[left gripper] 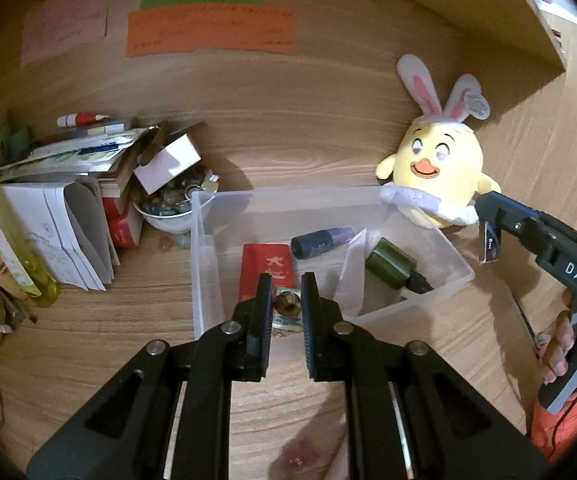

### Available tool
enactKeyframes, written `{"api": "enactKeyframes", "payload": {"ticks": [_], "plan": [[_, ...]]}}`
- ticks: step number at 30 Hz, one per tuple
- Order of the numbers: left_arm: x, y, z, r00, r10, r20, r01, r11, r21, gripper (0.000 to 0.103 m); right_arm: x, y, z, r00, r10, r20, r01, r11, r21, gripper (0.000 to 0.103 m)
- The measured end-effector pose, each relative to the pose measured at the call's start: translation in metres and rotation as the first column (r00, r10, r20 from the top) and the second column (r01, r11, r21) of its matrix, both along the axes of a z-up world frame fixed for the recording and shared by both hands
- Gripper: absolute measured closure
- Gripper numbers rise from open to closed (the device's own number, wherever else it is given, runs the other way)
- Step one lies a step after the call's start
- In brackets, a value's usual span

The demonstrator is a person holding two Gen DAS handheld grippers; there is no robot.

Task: Organize objects
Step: 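Carry both items over the clear box and open both tools inside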

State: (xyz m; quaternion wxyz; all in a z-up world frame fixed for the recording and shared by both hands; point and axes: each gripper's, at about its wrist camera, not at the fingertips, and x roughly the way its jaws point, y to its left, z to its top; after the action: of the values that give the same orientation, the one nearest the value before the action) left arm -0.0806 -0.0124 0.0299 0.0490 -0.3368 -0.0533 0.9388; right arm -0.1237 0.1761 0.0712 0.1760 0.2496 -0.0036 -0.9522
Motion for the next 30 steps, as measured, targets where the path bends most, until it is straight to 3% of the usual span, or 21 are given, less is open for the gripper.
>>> {"api": "enactKeyframes", "payload": {"ticks": [21,30], "plan": [[-0.036,-0.008,-0.037,0.994,0.029,0.106,-0.031,0.999,0.013,0.090,-0.046,-0.010,-0.045,0.991,-0.012,0.133,0.006,0.999,0.042,0.078],[-0.036,-0.004,-0.038,0.995,0.022,0.101,-0.022,1.000,-0.002,0.090,-0.053,-0.013,-0.056,0.986,-0.023,0.167,0.013,0.998,0.064,0.077]]}}
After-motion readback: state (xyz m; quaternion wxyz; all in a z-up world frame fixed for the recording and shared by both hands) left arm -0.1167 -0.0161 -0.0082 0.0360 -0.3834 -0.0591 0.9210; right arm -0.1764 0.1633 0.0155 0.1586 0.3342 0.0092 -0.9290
